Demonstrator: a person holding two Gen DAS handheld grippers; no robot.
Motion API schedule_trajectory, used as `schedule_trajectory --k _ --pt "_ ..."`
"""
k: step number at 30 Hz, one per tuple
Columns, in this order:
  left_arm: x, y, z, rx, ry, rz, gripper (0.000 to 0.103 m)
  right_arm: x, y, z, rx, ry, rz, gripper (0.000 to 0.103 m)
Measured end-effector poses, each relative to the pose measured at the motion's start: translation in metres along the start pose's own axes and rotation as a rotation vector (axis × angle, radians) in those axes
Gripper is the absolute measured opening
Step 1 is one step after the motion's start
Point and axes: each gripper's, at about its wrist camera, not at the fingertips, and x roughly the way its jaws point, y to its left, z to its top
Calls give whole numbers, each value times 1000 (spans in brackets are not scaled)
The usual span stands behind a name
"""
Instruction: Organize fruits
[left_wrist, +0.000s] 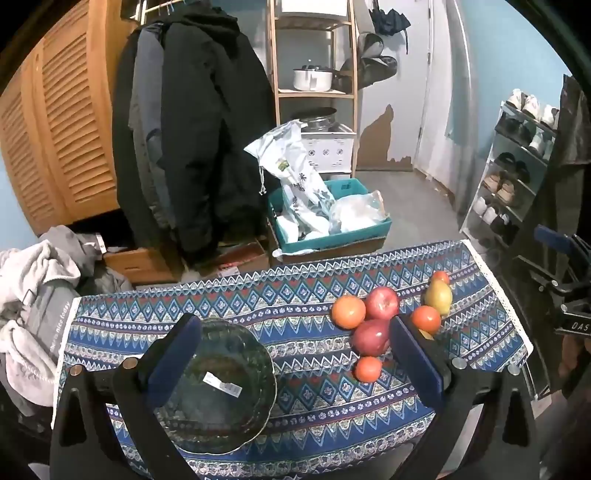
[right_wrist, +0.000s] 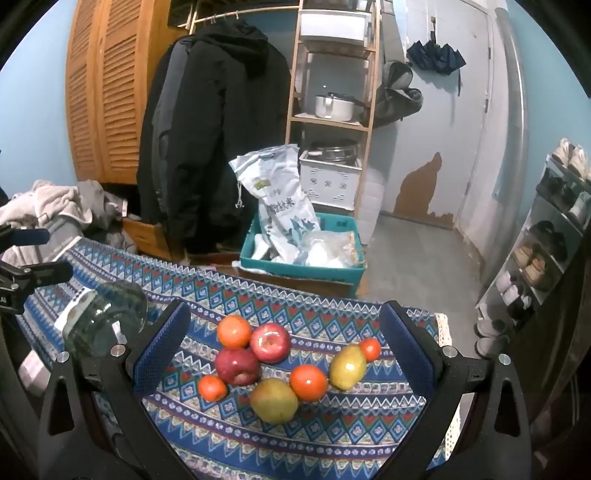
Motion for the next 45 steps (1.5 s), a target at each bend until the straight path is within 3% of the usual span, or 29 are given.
schedule_trajectory --k 45 --pt "0 -9 -9 15 -2 4 102 5 14 -11 -12 14 6 100"
